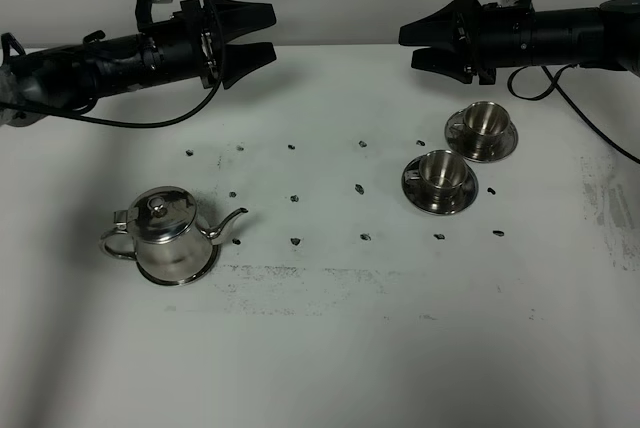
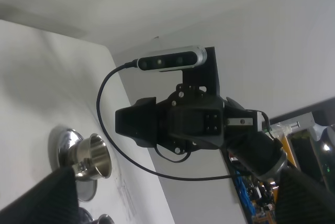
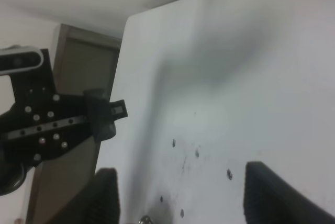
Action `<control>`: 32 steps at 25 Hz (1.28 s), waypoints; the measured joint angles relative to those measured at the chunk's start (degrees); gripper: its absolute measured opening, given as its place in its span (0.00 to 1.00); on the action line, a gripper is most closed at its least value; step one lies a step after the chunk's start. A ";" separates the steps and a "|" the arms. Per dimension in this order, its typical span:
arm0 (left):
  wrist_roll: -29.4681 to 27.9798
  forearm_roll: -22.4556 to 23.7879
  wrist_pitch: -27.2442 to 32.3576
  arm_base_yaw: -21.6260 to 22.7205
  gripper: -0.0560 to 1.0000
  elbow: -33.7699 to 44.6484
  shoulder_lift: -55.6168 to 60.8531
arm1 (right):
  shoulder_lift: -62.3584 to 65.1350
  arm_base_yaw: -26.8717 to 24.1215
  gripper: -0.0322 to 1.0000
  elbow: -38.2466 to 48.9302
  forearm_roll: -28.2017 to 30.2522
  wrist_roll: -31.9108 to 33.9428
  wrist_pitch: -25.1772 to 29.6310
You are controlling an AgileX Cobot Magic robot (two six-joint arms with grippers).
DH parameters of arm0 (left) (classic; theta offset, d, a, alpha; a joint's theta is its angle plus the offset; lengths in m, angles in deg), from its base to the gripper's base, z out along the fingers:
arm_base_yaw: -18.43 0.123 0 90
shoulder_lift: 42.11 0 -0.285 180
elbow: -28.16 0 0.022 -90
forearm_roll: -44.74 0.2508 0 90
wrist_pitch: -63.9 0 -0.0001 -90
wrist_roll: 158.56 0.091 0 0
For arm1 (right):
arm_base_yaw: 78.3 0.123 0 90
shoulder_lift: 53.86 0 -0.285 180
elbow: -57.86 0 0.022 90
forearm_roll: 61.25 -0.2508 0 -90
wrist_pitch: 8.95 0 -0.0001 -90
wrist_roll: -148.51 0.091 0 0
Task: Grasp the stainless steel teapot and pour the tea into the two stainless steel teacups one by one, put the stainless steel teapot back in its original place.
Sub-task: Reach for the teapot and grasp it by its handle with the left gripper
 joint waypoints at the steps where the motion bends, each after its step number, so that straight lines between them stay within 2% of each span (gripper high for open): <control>1: 0.00 0.00 0.00 0.00 0.75 0.00 0.00 | 0.00 0.00 0.54 0.00 0.00 0.00 -0.04; 16: 0.12 0.00 -0.11 0.00 0.75 0.00 0.00 | 0.00 0.04 0.54 0.00 0.00 0.02 -1.00; 19: 1.09 1.76 -1.71 0.00 0.75 -0.02 0.15 | 0.00 0.04 0.54 -0.75 1.64 -0.77 -1.04; 21: 1.15 5.52 -3.95 0.00 0.74 -0.73 0.72 | 0.00 0.04 0.54 -2.75 5.71 -0.95 -1.06; 23: 0.53 11.74 -6.91 0.00 0.72 -1.94 1.61 | 0.00 0.04 0.54 -6.14 11.33 -0.21 -1.40; 26: -3.72 22.07 -11.46 0.00 0.69 -5.54 3.90 | 0.00 0.04 0.53 -11.33 20.99 2.49 -1.97; 29: -9.43 32.20 -14.28 0.00 0.68 -8.89 5.72 | 0.00 0.04 0.52 -14.46 27.31 5.46 -2.98; 32: -15.33 44.40 -14.90 0.00 0.67 -12.06 6.35 | 0.00 0.04 0.52 -16.42 31.73 9.23 -3.01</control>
